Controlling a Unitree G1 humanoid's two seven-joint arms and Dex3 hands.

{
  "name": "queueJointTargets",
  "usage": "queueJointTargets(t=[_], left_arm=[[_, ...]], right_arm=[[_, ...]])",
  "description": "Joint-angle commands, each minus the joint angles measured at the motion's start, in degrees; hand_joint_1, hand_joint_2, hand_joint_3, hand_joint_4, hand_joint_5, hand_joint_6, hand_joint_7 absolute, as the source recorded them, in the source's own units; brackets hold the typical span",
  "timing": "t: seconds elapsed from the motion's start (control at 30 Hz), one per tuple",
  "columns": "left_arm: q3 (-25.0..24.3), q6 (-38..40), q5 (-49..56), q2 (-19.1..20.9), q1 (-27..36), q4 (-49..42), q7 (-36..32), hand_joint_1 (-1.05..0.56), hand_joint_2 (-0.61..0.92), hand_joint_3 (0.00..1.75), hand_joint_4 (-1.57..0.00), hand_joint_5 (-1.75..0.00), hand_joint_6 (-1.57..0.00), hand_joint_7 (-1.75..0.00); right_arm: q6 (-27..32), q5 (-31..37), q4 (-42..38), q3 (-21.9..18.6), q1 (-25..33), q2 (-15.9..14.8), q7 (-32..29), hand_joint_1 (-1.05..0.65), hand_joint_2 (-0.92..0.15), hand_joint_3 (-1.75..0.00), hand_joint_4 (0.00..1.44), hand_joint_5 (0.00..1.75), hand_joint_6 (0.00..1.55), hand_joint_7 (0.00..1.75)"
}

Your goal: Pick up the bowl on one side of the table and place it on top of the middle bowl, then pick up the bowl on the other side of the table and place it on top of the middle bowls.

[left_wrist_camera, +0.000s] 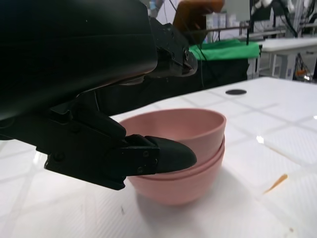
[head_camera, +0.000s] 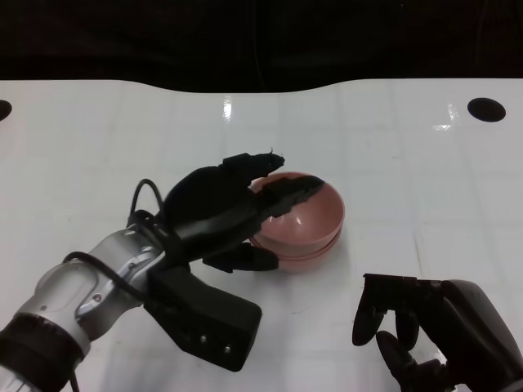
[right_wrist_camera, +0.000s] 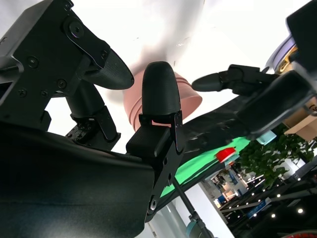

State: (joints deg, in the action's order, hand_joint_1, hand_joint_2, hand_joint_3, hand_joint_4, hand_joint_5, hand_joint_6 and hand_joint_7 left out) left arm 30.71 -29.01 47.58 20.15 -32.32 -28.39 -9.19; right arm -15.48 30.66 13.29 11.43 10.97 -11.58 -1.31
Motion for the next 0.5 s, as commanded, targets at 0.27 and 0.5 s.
queueJointTargets(t=[0.27,0.5], left_arm=[[-6.8,-9.4,-6.7,3.5,5.9,0.8,-6.4,-0.39,0.92,0.29,-0.28,-0.85,-0.56,-0.17],[-11.9,-15.2,-12.6,6.6,10.0,3.6,-4.9,-0.30,0.92,0.32,-0.34,-0.99,-0.66,-0.22]], right_arm=[[-0.5,-0.9,0.2,-0.5,0.1,-0.8,-0.2,-0.10,-0.15,-1.61,0.92,1.75,0.84,1.42],[0.1,-0.9,0.5,-0.5,0.2,-0.7,0.2,-0.11,-0.14,-1.62,0.92,1.75,0.84,1.42]])
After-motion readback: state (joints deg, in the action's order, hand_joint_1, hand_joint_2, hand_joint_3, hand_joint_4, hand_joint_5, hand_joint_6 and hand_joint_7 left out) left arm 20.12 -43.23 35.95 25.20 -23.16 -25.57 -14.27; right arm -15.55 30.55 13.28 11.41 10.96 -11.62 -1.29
